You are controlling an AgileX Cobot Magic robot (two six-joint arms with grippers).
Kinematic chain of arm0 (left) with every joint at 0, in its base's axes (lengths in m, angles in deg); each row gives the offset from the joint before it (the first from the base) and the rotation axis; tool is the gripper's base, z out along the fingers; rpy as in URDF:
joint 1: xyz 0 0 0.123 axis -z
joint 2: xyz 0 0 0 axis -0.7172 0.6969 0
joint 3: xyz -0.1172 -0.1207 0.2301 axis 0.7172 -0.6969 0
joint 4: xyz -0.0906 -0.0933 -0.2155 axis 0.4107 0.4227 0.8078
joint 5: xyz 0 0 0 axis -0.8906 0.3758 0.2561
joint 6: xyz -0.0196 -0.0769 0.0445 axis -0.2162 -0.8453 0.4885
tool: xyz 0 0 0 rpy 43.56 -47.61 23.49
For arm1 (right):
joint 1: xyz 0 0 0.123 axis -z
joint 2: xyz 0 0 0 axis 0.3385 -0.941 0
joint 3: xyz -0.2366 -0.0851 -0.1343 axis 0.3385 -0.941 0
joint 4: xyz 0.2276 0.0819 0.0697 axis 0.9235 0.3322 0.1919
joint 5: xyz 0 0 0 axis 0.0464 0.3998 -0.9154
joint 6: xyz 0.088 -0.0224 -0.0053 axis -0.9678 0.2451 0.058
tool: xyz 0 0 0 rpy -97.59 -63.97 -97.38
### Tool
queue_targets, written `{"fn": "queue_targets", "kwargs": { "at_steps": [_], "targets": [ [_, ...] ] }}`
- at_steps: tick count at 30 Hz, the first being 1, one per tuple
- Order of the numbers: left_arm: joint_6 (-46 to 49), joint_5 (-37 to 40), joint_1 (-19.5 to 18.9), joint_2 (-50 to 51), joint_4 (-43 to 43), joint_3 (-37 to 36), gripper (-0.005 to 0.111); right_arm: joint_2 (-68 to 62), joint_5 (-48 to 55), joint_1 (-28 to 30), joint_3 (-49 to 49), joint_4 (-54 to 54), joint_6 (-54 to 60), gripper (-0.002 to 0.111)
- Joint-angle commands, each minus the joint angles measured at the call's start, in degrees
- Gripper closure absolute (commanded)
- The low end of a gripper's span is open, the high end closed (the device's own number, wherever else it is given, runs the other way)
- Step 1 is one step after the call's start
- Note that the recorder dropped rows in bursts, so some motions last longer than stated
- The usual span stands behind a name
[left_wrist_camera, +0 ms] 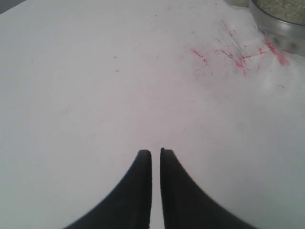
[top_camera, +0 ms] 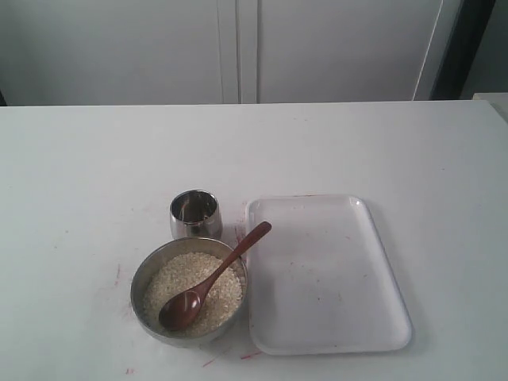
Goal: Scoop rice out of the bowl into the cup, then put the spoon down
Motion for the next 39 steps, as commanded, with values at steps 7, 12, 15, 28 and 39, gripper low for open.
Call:
{"fn": "queue_targets", "kwargs": {
  "at_steps": [7, 12, 15, 28, 39],
  "targets": [
    [-0.2, 3.1, 0.3, 0.0, 0.3, -0.5, 0.092, 0.1, -11.9, 0.3, -0.2, 0.2, -0.1, 0.108],
    [-0.2, 3.1, 0.3, 0.0, 0.3, -0.5, 0.092, 0.1, -13.8, 0.3, -0.2, 0.2, -3.0, 0.108],
    [-0.2, 3.1, 0.3, 0.0, 0.3, -0.5, 0.092, 0.1, -15.9, 0.3, -0.2, 0.2, -10.4, 0.108],
    [-0.2, 3.1, 0.3, 0.0, 0.3, -0.5, 0.092, 0.1, -17.2, 0.3, -0.2, 0.2, -37.6, 0.108],
    [-0.2, 3.1, 0.3, 0.0, 0.3, -0.5, 0.092, -4.2, 25.6, 0.3, 19.3, -3.5, -36.8, 0.108]
  ]
}}
